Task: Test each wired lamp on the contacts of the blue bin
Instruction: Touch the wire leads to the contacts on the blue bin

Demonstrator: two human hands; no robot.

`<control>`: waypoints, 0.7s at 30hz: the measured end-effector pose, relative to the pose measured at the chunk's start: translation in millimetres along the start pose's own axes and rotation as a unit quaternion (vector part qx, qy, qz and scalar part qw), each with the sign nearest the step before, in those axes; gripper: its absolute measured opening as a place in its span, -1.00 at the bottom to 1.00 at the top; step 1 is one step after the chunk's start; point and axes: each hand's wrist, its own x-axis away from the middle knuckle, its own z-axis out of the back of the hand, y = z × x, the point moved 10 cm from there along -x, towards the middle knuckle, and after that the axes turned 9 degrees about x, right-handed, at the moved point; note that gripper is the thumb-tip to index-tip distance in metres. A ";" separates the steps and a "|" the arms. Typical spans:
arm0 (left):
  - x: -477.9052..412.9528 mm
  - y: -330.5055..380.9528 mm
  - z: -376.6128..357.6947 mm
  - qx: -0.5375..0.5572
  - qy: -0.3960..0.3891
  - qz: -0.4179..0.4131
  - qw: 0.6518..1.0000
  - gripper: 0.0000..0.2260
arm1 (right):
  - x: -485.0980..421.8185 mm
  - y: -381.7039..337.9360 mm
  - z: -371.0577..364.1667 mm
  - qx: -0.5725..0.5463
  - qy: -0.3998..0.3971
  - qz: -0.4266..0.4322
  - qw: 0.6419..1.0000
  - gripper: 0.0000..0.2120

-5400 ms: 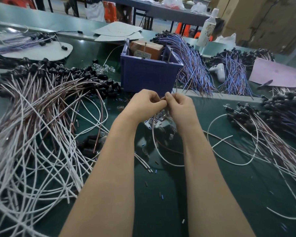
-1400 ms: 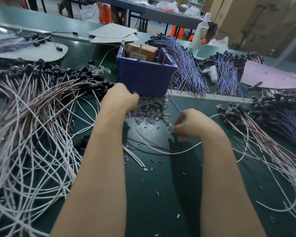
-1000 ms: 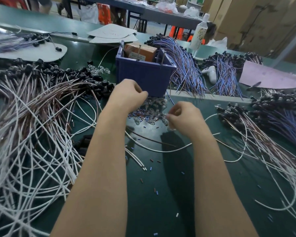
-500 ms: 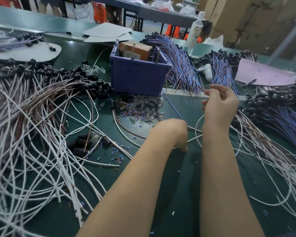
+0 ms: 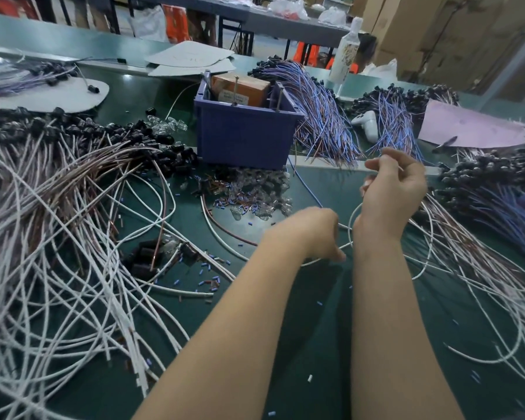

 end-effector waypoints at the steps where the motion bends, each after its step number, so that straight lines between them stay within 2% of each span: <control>1: -5.3 2.6 -7.3 -0.023 0.003 -0.010 1.000 -0.76 | 0.2 2.0 -0.6 0.000 -0.002 -0.002 1.000 -0.79; 4: -12.1 9.2 -15.5 -0.078 0.013 -0.023 0.997 -0.93 | 0.5 5.7 -3.5 -0.001 -0.012 -0.007 1.000 -0.78; 8: -10.1 3.9 -2.1 -0.053 0.026 -0.012 0.998 -0.75 | 0.4 0.9 -7.2 -0.017 -0.029 0.002 0.999 -0.78; 12: -6.9 10.8 4.1 -0.030 0.030 -0.038 0.998 -0.88 | 2.1 -5.6 -13.8 -0.021 -0.052 0.020 0.998 -0.78; 17: -7.5 13.8 -21.3 -0.085 -0.020 -0.056 0.995 -0.74 | 6.4 -1.1 -20.0 0.024 -0.069 0.016 0.997 -0.79; 21: -3.6 11.0 -13.8 -0.060 -0.017 -0.044 0.997 -0.84 | 5.5 -3.4 -18.6 0.014 -0.074 0.012 0.997 -0.80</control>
